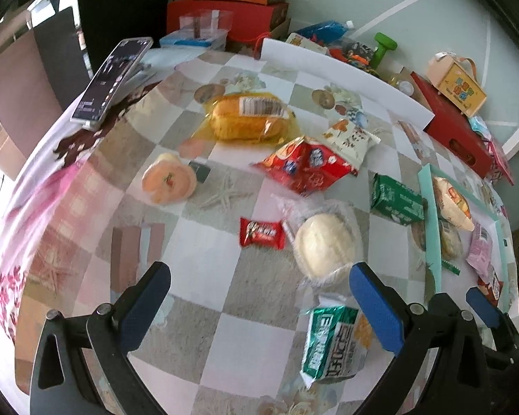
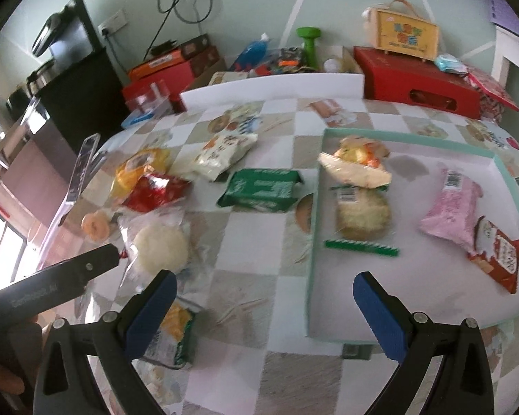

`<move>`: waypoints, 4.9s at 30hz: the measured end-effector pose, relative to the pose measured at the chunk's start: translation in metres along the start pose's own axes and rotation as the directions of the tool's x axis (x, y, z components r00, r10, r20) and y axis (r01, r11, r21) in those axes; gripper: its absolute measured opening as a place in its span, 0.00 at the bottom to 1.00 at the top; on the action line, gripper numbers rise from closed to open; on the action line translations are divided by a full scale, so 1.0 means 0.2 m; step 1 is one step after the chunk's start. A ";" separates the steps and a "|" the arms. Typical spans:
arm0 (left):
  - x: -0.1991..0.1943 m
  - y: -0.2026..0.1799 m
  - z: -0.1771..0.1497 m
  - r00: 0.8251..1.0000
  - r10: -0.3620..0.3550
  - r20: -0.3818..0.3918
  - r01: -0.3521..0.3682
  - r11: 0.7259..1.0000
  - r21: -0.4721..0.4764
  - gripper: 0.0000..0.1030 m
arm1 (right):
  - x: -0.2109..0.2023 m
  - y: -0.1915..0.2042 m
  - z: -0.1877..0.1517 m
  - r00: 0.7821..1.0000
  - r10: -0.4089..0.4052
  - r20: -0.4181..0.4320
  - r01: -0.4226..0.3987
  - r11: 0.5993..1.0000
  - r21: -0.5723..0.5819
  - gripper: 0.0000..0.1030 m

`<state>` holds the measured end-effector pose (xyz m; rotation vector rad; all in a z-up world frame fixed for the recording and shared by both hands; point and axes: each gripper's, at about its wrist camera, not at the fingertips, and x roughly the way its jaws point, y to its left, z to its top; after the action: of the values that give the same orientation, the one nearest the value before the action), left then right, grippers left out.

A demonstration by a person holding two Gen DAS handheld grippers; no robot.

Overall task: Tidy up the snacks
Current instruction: 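Move both tools back over the table toward the green-white biscuit pack, then grasp the green-white biscuit pack with the right tool while the left tool grasps the bread roll bag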

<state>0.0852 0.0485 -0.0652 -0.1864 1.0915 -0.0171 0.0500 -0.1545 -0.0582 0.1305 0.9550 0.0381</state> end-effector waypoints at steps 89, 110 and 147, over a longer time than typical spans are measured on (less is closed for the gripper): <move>0.13 -0.15 0.16 0.992 -0.119 -0.046 0.114 0.990 -0.088 0.99 | 0.32 0.21 -0.05 0.979 0.033 -0.200 -0.072 0.979 -0.191 0.77; 0.27 -0.21 0.20 0.993 -0.084 -0.080 0.076 0.992 -0.103 0.70 | 0.37 0.13 0.04 0.982 0.044 -0.186 -0.074 0.984 -0.161 0.73; 0.12 -0.11 0.18 0.992 -0.128 -0.013 0.126 0.987 -0.104 0.48 | 0.26 0.09 0.03 0.984 0.071 -0.161 -0.090 0.989 -0.118 0.51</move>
<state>0.1289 0.0291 -0.0663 -0.3488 1.0993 -0.0766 0.0851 -0.1325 -0.0944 0.0509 1.1014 0.1851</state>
